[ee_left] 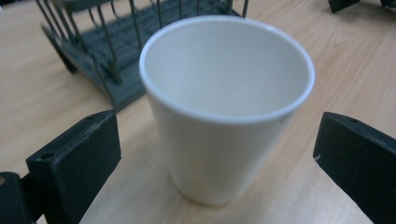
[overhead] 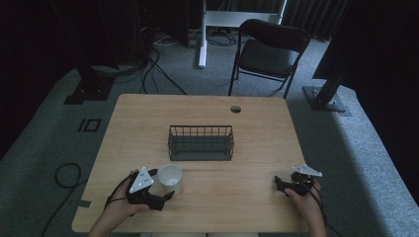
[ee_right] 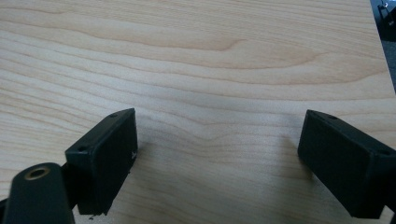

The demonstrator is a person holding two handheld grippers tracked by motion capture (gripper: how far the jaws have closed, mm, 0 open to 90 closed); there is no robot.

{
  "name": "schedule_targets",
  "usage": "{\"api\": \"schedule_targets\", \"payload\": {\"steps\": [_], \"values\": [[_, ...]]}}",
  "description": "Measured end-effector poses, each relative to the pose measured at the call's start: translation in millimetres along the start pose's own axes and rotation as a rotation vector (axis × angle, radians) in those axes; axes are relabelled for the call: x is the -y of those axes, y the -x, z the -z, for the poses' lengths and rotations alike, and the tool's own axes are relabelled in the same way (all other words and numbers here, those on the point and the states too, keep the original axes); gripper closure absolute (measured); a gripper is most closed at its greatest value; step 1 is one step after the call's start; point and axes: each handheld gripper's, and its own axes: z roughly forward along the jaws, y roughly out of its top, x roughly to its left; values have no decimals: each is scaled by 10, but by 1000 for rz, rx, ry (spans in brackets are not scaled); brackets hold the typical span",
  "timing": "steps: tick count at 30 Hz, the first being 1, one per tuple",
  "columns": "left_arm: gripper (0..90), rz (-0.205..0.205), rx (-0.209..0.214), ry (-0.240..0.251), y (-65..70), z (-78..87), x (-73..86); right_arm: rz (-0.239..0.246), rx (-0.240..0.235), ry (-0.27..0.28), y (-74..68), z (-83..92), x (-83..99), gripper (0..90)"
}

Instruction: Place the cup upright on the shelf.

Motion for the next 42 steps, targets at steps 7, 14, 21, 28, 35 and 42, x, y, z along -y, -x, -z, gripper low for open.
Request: {"api": "schedule_targets", "payload": {"steps": [7, 14, 21, 28, 35, 42], "values": [[12, -1, 16, 48, 56, -89, -53, 0, 0, 0, 0, 0, 0, 116], [12, -1, -4, 75, 110, -181, -84, 0, 0, 0, 0, 0, 0, 117], [41, 27, -41, 153, 129, -245, -79, 0, 0, 0, 0, 0, 0, 117], [89, 20, -62, 181, 148, -264, -83, -1, 0, 0, 0, 0, 0, 117], [144, 26, -86, 182, 170, -306, -62, -1, -1, 0, 1, 0, -1, 116], [202, 40, -90, 172, 166, -331, -39, -1, -1, 0, 1, 0, -1, 117]]}}
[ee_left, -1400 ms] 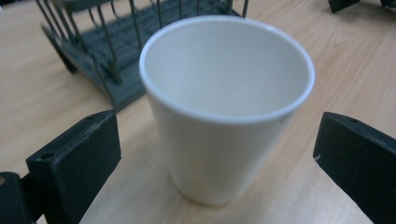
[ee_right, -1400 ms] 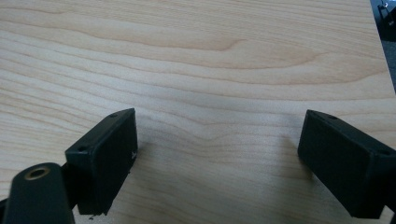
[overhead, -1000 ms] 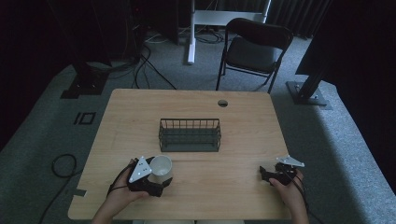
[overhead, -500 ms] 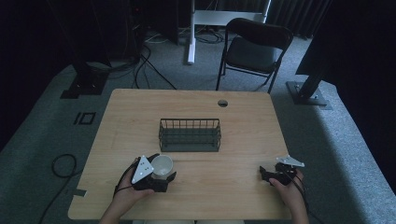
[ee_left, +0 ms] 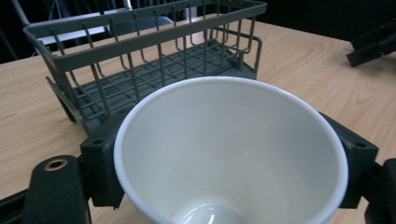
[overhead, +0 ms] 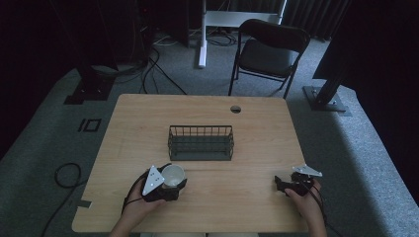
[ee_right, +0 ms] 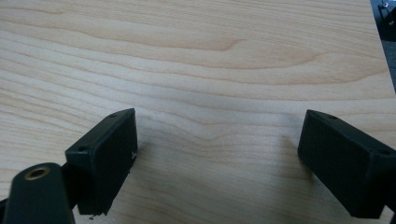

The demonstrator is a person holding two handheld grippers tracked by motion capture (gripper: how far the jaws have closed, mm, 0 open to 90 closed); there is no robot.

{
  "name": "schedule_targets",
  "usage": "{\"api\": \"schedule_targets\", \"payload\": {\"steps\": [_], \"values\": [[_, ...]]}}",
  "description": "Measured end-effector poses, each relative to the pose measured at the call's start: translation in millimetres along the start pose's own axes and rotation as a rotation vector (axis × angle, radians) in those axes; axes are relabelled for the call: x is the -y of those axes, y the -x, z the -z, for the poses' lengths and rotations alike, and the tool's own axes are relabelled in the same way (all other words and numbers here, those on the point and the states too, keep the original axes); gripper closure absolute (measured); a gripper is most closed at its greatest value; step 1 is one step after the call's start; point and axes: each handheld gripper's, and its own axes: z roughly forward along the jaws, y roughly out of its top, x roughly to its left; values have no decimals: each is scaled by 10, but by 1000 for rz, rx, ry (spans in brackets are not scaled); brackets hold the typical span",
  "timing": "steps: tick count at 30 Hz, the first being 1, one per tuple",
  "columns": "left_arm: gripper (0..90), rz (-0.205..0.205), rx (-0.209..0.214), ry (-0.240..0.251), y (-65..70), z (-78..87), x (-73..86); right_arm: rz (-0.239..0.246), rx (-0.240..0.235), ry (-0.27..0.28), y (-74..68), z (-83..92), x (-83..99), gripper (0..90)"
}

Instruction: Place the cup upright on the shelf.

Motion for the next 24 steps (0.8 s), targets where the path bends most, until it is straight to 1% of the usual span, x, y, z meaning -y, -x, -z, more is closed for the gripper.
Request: {"api": "schedule_targets", "payload": {"steps": [2, 5, 9, 10, 12, 13, 17, 19, 20, 21, 22, 23, 24], "values": [[202, 8, 1, -5, -5, 4, -17, 0, 0, 0, 0, 0, 0, 117], [202, 21, -4, 5, -7, 22, -64, 0, 0, 0, 0, 0, 0, 117], [203, 13, -6, 26, -17, 47, -151, -1, 0, 0, -1, 0, 0, 116], [203, 13, -6, 26, -17, 47, -151, -1, 0, 0, -1, 0, 0, 116], [203, 10, -4, 38, -15, 48, -226, 0, 0, 0, -1, 0, 0, 117], [203, 3, -6, 39, -16, 43, -253, -1, 0, 0, -1, 0, 0, 117], [203, 0, -2, 50, -15, 20, -377, 0, 0, 0, -1, 0, 0, 117], [203, -13, -9, 59, -10, 3, -444, -1, 0, 0, -1, 0, 0, 117], [203, -16, -9, 57, -10, -4, -479, 0, 0, 0, -1, 0, 0, 117], [203, -14, -9, 68, -6, -15, -511, 0, 0, 0, -1, 0, 0, 117], [203, -14, -9, 68, -6, -15, -511, 0, 0, 0, -1, 0, 0, 117], [203, -18, -1, 73, 1, -38, -573, -1, 0, 0, -1, 0, 0, 117], [203, -22, -3, 74, 4, -46, -594, -1, 0, 0, -1, 0, 0, 117]]}}
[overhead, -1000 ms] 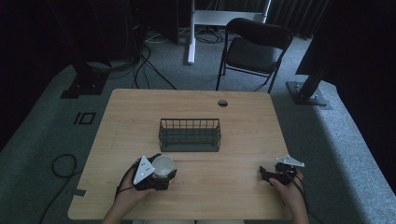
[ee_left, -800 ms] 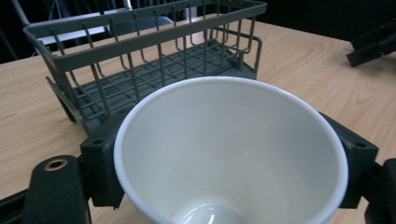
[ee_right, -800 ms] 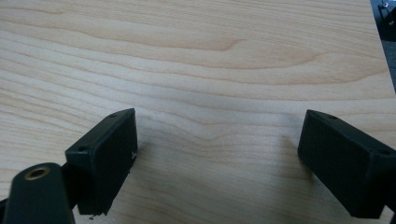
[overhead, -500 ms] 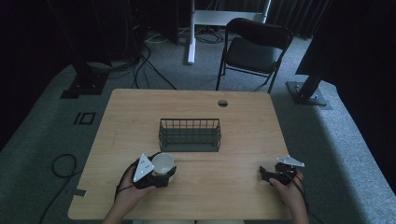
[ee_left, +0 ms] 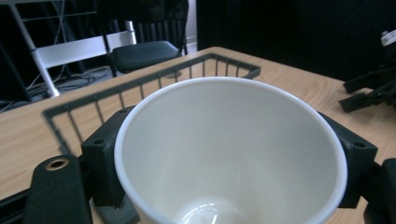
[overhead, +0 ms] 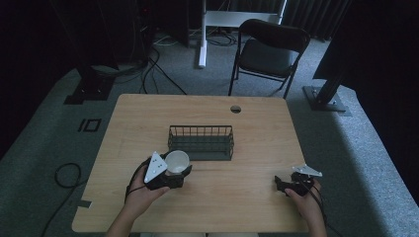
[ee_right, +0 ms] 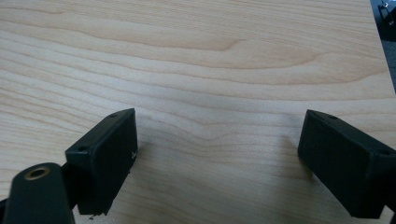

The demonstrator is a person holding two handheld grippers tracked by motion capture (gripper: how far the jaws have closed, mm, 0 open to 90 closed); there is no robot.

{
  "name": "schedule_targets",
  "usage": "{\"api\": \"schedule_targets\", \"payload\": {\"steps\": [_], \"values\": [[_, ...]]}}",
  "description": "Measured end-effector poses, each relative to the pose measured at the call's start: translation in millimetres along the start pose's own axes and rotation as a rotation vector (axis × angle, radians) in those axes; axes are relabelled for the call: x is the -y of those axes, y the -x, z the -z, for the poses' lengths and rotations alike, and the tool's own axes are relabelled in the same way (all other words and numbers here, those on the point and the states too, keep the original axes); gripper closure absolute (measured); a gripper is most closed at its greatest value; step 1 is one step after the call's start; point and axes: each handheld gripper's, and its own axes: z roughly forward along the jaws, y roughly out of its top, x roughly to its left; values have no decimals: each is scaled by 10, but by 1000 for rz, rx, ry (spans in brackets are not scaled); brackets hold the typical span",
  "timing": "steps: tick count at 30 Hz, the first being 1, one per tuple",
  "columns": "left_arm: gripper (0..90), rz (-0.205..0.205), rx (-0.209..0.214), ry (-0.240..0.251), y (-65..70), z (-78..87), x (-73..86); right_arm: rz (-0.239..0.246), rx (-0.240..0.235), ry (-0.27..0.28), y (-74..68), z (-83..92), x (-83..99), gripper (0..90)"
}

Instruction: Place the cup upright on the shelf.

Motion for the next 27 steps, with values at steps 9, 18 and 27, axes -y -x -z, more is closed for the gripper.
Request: {"api": "schedule_targets", "payload": {"steps": [9, 18, 27], "values": [[204, -16, 9, 14, 8, -128, -234, 1, 0, 1, 1, 0, 0, 117], [203, -17, 8, 36, 9, -280, -450, 1, 0, 1, 1, 0, 0, 117], [203, 0, 2, 43, 47, -499, -605, 1, 0, 1, 1, -1, 1, 117]]}}
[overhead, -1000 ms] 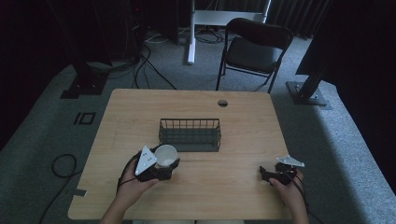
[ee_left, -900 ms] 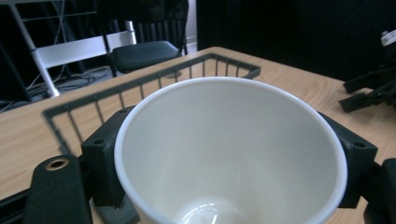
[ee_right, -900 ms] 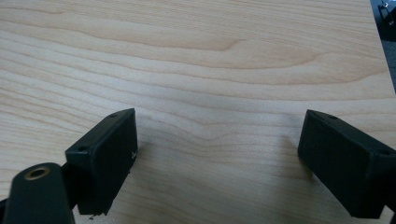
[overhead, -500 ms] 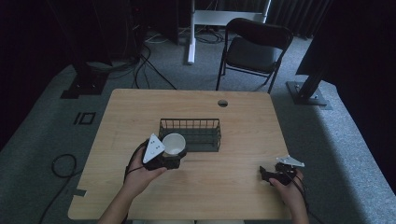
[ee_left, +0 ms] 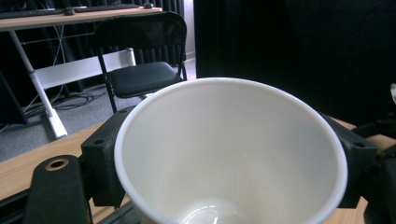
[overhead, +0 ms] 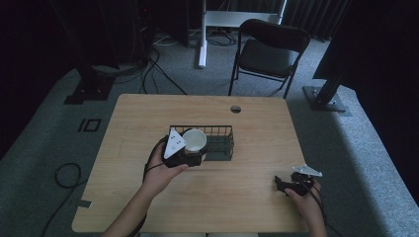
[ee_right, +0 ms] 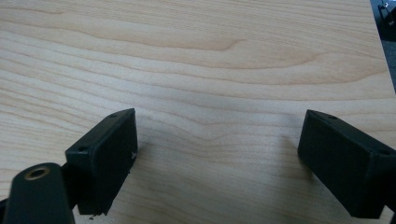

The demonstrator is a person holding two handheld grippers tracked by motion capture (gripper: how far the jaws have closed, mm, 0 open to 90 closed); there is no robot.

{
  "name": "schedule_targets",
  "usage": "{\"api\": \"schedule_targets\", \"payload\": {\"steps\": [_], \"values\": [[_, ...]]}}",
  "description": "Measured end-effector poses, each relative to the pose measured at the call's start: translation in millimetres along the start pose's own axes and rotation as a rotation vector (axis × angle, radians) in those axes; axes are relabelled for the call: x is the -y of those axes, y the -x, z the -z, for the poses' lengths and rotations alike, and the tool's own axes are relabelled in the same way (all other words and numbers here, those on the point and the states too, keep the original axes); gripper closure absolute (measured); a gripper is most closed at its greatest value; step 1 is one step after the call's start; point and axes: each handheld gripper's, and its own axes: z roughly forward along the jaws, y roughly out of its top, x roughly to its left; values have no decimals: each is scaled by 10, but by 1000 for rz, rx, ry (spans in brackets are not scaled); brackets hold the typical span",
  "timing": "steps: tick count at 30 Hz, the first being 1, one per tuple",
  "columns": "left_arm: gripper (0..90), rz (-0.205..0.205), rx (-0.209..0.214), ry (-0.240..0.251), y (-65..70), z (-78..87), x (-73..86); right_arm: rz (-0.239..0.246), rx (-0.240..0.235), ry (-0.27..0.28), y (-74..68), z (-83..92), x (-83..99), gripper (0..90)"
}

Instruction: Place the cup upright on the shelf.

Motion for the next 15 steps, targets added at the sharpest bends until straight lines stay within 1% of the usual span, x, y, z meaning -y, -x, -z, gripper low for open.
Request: {"api": "schedule_targets", "payload": {"steps": [2, 4, 5, 6, 7, 9, 12, 14, 15], "values": [[203, 10, -7, 2, 2, -44, -23, 0, 0, 0, 0, 0, 0, 117], [203, 8, -16, 12, 8, -94, -56, 1, 0, 1, 0, 0, 0, 117], [203, 14, -17, 16, 13, -122, -72, 1, 0, 1, 1, 0, 0, 117], [203, 21, -30, 21, 23, -165, -94, 1, 0, 1, 0, 0, 0, 117], [203, 14, -38, 22, 32, -186, -105, 1, 0, 1, 1, 0, 0, 117], [203, 8, -48, 18, 49, -235, -130, 1, 0, 0, 1, 0, 0, 117], [203, 21, -60, 12, 73, -345, -169, 1, -1, 0, 1, 0, 0, 117], [203, 22, -63, 9, 72, -368, -179, 1, -1, 0, 1, 0, 0, 117], [203, 32, -81, 8, 69, -439, -215, 1, -1, 0, 1, 1, 0, 117]]}}
